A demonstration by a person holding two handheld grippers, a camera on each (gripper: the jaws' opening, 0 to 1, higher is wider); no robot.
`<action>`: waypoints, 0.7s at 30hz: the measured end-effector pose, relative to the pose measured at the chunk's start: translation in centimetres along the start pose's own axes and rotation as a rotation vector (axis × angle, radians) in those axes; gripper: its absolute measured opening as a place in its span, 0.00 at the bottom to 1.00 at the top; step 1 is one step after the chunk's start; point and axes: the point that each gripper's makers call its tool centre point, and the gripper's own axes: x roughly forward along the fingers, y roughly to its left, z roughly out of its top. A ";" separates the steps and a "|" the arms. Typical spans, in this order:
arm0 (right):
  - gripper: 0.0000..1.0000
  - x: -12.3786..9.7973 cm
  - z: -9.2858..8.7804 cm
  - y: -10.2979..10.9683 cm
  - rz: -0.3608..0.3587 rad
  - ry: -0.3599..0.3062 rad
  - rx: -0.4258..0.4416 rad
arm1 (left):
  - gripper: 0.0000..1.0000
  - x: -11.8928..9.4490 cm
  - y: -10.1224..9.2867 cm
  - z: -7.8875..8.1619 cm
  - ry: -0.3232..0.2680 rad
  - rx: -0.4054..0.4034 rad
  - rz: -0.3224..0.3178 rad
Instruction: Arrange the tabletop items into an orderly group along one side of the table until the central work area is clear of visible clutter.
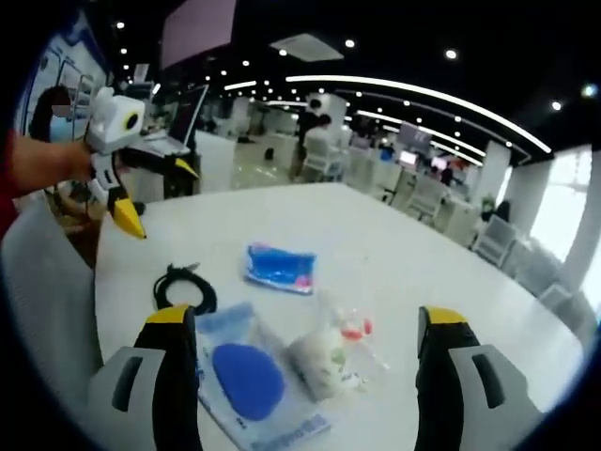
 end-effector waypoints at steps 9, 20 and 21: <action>0.96 3.0 0.4 -0.8 0.033 0.011 -0.001 | 0.93 2.5 1.4 -1.0 0.051 -0.008 0.016; 0.93 7.1 0.1 -1.3 0.078 0.056 -0.015 | 0.89 5.4 3.1 -1.9 0.094 -0.052 0.029; 0.93 7.6 0.0 -1.4 0.083 0.063 -0.019 | 0.89 5.6 3.3 -2.2 0.100 -0.058 0.029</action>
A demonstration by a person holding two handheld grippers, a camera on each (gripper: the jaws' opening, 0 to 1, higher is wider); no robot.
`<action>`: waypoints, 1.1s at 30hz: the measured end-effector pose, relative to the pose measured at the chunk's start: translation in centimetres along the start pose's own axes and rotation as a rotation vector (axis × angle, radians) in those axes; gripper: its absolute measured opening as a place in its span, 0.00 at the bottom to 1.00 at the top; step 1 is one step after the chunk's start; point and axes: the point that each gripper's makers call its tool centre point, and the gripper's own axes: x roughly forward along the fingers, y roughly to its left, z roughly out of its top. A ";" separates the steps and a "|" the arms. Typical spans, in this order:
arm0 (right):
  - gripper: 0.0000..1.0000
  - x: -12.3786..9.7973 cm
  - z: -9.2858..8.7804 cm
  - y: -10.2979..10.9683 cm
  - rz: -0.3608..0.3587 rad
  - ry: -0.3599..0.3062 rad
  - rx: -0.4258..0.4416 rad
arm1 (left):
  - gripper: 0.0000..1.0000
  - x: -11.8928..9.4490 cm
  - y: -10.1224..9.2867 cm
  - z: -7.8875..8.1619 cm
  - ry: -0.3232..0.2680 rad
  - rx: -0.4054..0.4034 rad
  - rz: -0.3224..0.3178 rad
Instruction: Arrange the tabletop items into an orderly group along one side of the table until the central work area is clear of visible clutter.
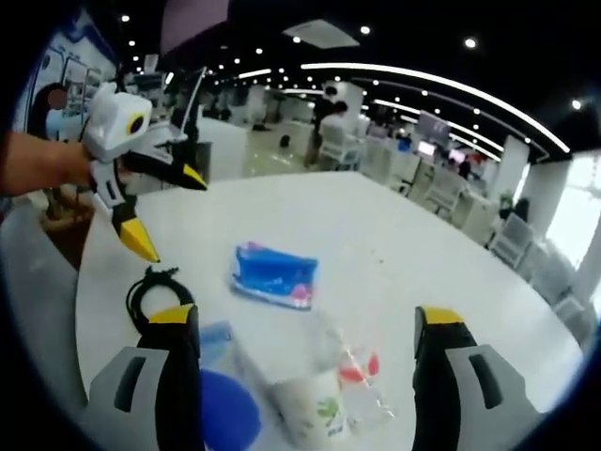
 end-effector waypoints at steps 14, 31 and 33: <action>0.87 5.0 -0.6 -0.6 0.042 0.053 -0.023 | 0.85 3.0 1.8 -1.5 0.045 -0.047 0.010; 0.73 10.4 -1.3 -0.8 0.086 0.087 -0.009 | 0.71 6.6 3.0 -3.0 0.102 -0.080 0.018; 0.70 10.8 -1.3 -0.9 0.085 0.089 -0.008 | 0.70 6.9 3.2 -3.2 0.110 -0.075 0.024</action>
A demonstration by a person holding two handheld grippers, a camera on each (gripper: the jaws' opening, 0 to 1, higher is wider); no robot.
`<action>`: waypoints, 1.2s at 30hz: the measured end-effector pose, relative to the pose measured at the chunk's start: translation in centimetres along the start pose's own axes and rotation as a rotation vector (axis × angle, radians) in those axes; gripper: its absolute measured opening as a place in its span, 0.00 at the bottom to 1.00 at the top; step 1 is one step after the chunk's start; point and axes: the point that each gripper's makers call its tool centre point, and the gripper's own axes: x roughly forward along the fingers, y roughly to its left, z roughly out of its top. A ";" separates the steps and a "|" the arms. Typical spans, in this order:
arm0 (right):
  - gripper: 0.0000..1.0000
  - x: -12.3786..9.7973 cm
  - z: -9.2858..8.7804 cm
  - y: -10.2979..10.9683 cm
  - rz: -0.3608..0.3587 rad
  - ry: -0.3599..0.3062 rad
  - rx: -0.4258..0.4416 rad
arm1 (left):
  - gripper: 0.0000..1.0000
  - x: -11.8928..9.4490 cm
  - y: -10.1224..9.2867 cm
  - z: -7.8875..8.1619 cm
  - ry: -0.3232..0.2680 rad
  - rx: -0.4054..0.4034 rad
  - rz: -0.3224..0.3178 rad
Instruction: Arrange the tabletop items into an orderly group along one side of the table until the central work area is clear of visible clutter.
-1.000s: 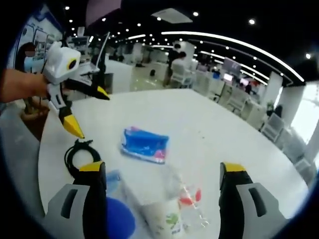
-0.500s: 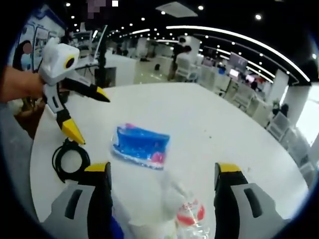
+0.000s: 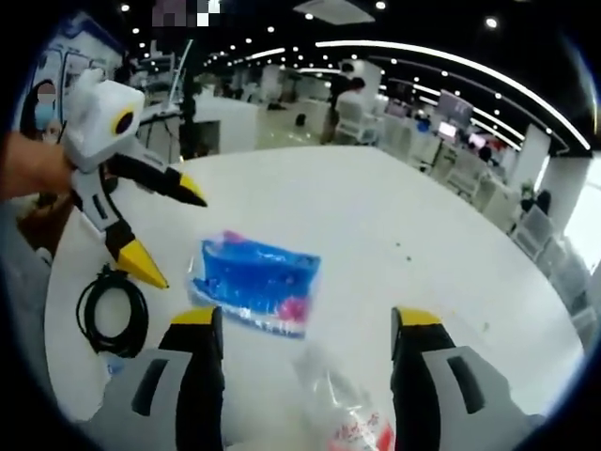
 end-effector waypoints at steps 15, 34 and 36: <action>0.55 4.2 -0.2 0.0 0.035 0.042 -0.001 | 0.59 1.9 0.7 -1.0 0.053 -0.012 0.004; 0.37 7.3 -1.1 1.3 0.088 0.104 -0.019 | 0.47 3.1 1.1 -2.1 0.094 -0.055 0.010; 0.34 7.4 -1.1 1.5 0.093 0.107 -0.012 | 0.44 3.1 1.0 -2.1 0.093 -0.055 0.011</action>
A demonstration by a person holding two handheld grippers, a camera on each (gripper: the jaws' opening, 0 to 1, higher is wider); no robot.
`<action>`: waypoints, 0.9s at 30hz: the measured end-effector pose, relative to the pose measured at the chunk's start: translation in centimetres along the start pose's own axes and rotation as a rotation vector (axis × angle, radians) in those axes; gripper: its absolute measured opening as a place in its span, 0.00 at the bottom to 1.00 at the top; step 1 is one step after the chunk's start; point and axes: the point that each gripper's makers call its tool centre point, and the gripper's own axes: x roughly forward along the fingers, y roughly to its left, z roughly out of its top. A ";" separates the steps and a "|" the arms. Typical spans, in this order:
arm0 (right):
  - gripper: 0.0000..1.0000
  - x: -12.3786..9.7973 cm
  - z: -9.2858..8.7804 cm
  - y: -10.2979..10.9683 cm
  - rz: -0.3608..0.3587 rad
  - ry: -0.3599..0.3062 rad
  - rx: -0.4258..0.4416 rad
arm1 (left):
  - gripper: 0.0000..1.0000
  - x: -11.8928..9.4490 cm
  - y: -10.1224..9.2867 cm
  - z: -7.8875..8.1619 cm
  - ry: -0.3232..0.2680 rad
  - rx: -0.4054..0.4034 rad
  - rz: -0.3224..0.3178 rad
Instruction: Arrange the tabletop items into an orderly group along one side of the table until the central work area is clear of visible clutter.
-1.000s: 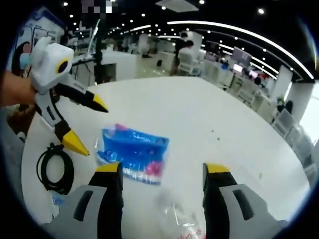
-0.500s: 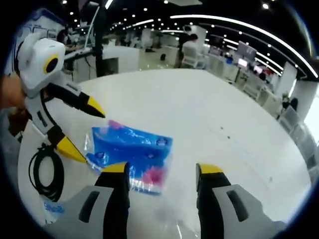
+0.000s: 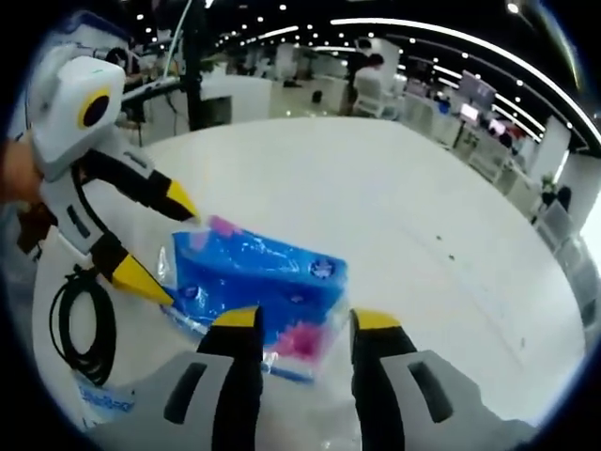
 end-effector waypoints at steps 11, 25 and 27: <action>0.16 -0.1 -0.8 -0.5 -0.010 0.050 -0.002 | 0.35 0.1 0.2 -0.2 0.008 0.013 0.015; 0.06 -0.3 -0.9 -0.6 -0.016 0.057 -0.004 | 0.09 0.0 1.0 0.4 -0.004 0.020 0.055; 0.05 -0.3 -0.9 -0.5 -0.014 0.058 -0.001 | 0.07 0.0 1.2 0.3 0.002 0.026 0.063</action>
